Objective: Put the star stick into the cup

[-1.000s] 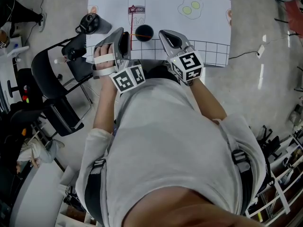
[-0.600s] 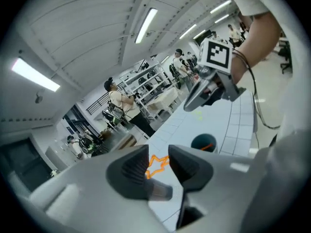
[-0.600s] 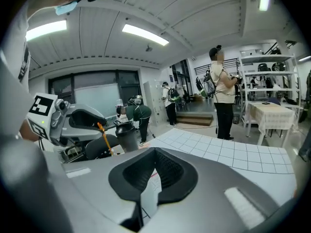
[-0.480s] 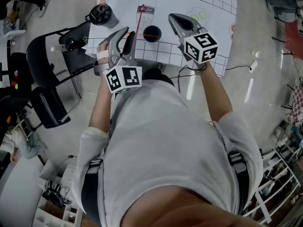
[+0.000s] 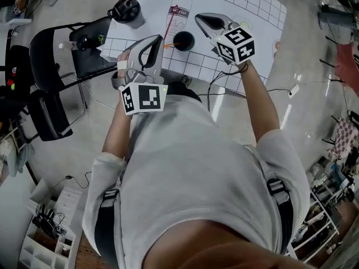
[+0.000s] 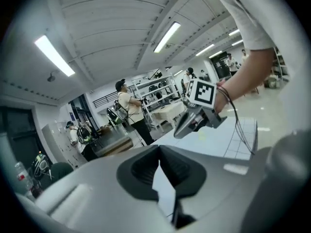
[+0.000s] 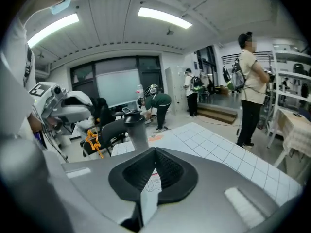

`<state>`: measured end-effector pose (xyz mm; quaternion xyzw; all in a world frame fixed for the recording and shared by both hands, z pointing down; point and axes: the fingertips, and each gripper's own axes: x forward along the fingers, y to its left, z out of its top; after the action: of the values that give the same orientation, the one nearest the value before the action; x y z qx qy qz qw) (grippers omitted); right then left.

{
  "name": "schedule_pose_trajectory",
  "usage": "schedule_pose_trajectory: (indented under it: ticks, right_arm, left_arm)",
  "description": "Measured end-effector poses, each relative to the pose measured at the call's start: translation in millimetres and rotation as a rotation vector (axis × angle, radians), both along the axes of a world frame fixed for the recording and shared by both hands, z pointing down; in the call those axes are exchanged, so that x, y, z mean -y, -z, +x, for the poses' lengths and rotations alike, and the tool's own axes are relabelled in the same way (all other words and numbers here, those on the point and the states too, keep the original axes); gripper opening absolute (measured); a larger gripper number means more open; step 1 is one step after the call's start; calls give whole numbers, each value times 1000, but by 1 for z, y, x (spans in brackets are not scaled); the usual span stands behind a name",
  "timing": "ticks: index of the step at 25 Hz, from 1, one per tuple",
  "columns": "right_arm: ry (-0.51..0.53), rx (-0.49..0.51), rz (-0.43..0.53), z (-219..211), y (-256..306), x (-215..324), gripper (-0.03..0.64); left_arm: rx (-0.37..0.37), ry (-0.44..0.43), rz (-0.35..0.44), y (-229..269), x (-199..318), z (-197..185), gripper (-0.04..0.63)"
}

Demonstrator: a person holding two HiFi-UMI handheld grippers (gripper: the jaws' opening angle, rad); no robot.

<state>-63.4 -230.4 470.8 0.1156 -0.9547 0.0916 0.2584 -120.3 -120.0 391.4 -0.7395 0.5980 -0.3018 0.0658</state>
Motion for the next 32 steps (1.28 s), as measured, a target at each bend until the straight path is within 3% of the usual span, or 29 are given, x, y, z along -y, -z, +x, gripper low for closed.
schedule_pose_trajectory:
  ticks: [9, 11, 14, 19, 27, 32]
  right_arm:
    - [572, -302, 201, -56, -59, -3, 0]
    - [674, -354, 248, -65, -73, -5, 4]
    - [816, -438, 324, -75, -97, -11, 60]
    - [1037, -582, 442, -80, -138, -20, 78]
    - [1250, -749, 582, -88, -182, -1, 105]
    - [1303, -807, 575, -90, -204, 6, 119]
  left_arm:
    - [-311, 214, -58, -21, -23, -60, 3]
    - [-353, 257, -82, -34, -29, -73, 3]
    - [-398, 298, -121, -53, -36, -86, 3]
    - [-454, 317, -177, -81, -43, -93, 3]
    - [-563, 376, -229, -116, -56, -108, 3]
    - [-644, 392, -258, -131, -57, -114, 3]
